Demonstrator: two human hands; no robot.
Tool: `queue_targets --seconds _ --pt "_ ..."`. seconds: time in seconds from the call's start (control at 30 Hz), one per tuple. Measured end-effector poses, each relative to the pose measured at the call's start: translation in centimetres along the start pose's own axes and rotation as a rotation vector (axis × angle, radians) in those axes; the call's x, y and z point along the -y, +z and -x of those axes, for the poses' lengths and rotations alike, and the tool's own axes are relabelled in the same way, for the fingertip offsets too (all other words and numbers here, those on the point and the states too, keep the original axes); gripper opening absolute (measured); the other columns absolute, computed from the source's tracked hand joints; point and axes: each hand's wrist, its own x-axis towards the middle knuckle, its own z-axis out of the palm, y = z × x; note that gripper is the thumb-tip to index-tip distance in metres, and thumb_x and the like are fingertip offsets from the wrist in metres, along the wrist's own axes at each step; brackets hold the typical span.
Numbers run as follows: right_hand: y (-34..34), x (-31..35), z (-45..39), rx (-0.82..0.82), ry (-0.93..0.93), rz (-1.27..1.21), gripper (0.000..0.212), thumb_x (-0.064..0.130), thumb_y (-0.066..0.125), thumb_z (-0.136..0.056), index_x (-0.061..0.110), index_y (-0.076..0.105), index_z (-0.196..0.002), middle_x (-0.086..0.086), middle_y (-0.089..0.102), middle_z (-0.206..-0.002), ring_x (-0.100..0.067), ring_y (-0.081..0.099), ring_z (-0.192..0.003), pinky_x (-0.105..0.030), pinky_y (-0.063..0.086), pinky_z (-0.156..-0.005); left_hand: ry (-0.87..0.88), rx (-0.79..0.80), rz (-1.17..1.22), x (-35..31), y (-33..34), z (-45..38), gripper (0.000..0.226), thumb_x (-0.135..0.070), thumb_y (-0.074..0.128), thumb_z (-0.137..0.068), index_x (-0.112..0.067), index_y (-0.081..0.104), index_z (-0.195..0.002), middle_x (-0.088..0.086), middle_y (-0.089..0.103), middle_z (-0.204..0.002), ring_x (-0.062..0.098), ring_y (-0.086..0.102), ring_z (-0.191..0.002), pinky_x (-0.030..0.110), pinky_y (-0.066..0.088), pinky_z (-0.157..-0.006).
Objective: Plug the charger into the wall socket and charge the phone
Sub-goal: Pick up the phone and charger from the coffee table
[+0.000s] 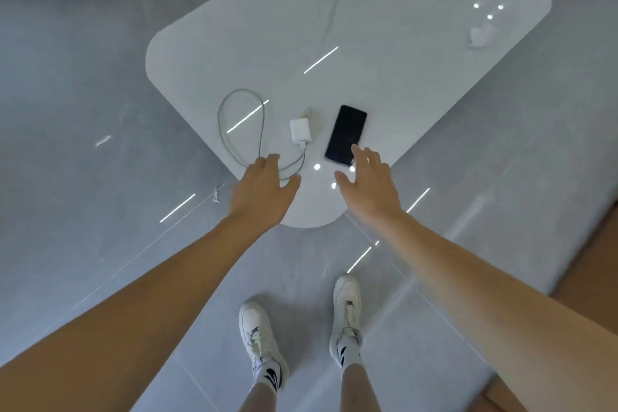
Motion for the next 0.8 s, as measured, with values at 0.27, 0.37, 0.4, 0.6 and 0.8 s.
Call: queue_targets --seconds 0.27,0.37,0.4,0.6,0.8 --pt "5.8 -2.2 -14.8 -0.009 0.094 0.144 0.080 0.047 0.052 -0.106 0.021 0.009 -0.169 -0.014 0.004 -0.176 -0.045 0.026 -0.149 -0.050 0.049 -0.103 -0.173 -0.077 0.018 -1.3 8.3 -14.3 0.059 -0.049 0.055 -0.098 -0.003 0.048 -0.135 0.014 0.054 -0.131 0.033 0.054 -0.118 0.041 0.042 -0.079" --pt "6.5 -2.5 -18.2 -0.093 0.137 0.202 0.085 0.056 0.055 -0.101 0.023 0.015 -0.167 -0.018 0.019 -0.169 -0.043 0.036 -0.138 -0.050 0.050 -0.096 -0.271 -0.136 -0.004 -1.8 10.0 -18.0 0.066 -0.053 0.057 -0.095 -0.002 0.047 -0.135 0.014 0.047 -0.135 0.033 0.048 -0.123 0.041 0.037 -0.077" --pt "6.6 -2.6 -19.1 -0.118 0.157 0.206 0.086 0.059 0.056 -0.099 0.023 0.017 -0.166 -0.019 0.024 -0.164 -0.043 0.037 -0.136 -0.050 0.049 -0.096 -0.290 -0.151 -0.023 -1.9 10.4 -19.0 0.068 -0.055 0.058 -0.094 -0.002 0.046 -0.135 0.014 0.046 -0.136 0.034 0.047 -0.123 0.041 0.039 -0.078" --pt "6.5 -1.6 -22.4 -0.164 0.244 0.110 0.068 0.051 0.068 -0.091 0.024 0.041 -0.147 -0.018 0.028 -0.153 -0.043 0.039 -0.126 -0.047 0.056 -0.088 -0.311 -0.200 -0.112 -3.2 11.3 -22.5 0.067 -0.058 0.064 -0.091 -0.008 0.045 -0.132 0.013 0.044 -0.134 0.033 0.047 -0.121 0.042 0.051 -0.080" --pt "5.9 -1.9 -23.5 -0.160 0.252 -0.088 0.071 0.042 0.084 -0.074 0.018 0.046 -0.129 -0.015 0.033 -0.140 -0.040 0.045 -0.112 -0.042 0.053 -0.073 -0.188 -0.223 -0.321 -3.5 12.0 -23.4 0.048 -0.043 0.055 -0.102 -0.002 0.047 -0.127 0.019 0.051 -0.127 0.034 0.052 -0.112 0.037 0.048 -0.085"
